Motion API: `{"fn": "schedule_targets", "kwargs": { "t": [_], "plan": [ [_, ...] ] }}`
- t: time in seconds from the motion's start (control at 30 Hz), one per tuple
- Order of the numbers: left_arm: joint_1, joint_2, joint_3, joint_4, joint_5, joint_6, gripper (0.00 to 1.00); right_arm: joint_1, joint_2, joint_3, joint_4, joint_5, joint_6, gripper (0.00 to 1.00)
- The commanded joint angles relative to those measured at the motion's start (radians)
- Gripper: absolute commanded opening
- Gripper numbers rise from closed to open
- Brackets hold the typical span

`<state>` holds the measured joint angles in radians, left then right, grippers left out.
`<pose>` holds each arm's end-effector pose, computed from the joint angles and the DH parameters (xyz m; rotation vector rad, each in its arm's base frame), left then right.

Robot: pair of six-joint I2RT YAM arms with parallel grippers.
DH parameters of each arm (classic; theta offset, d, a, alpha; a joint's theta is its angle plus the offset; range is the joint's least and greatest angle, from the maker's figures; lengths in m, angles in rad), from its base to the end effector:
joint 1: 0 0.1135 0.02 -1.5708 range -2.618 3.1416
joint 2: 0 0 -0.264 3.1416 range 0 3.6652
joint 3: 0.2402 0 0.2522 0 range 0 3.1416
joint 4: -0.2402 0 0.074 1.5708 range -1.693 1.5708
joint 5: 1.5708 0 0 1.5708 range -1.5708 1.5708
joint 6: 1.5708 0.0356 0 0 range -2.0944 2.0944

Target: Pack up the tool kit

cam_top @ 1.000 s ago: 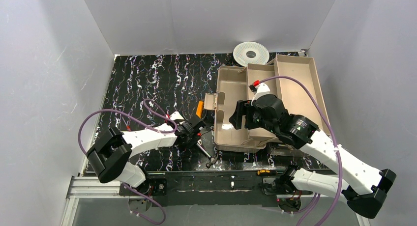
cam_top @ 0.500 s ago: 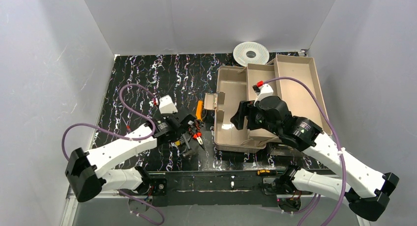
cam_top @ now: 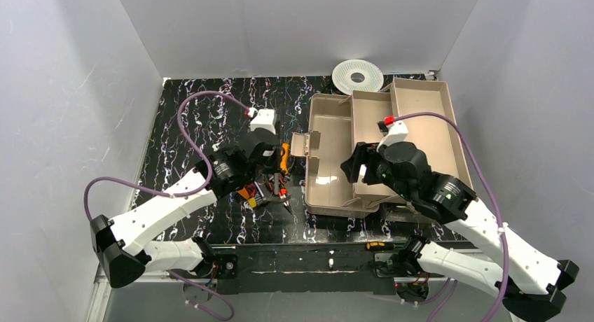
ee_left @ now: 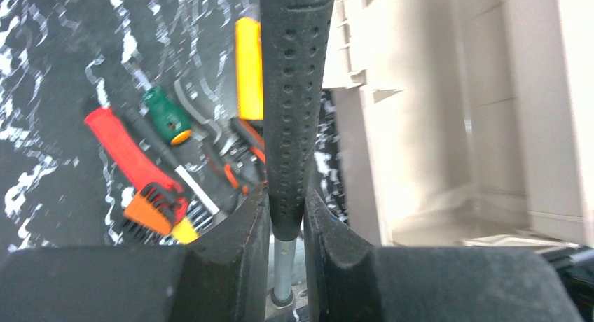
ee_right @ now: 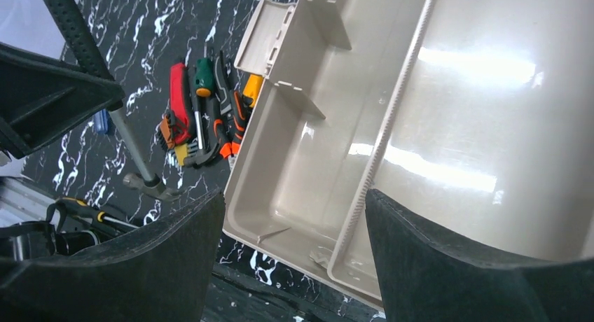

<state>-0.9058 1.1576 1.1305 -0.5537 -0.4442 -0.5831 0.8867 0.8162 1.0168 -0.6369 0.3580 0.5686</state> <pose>0.1658 -0.1867 0.3504 0.0848 2.1153 -0.4196 0.1137 0.1196 0.3681 -0.0896 2.0230 0.5806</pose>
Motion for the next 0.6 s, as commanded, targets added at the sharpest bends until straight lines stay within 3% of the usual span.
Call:
{"fn": "schedule_targets", "kwargs": {
  "t": [0.0,0.2,0.57],
  "plan": [
    [-0.002,0.043,0.128,0.109,0.132,0.085,0.00,0.006,-0.066,-0.001,0.005,0.096,-0.015,0.80],
    [-0.002,0.110,0.211,0.218,0.297,0.045,0.00,0.006,-0.138,-0.035,0.021,0.153,-0.019,0.81],
    [-0.002,0.373,0.272,0.358,0.439,0.006,0.00,0.006,-0.214,-0.074,0.004,0.186,-0.006,0.81]
  ]
}}
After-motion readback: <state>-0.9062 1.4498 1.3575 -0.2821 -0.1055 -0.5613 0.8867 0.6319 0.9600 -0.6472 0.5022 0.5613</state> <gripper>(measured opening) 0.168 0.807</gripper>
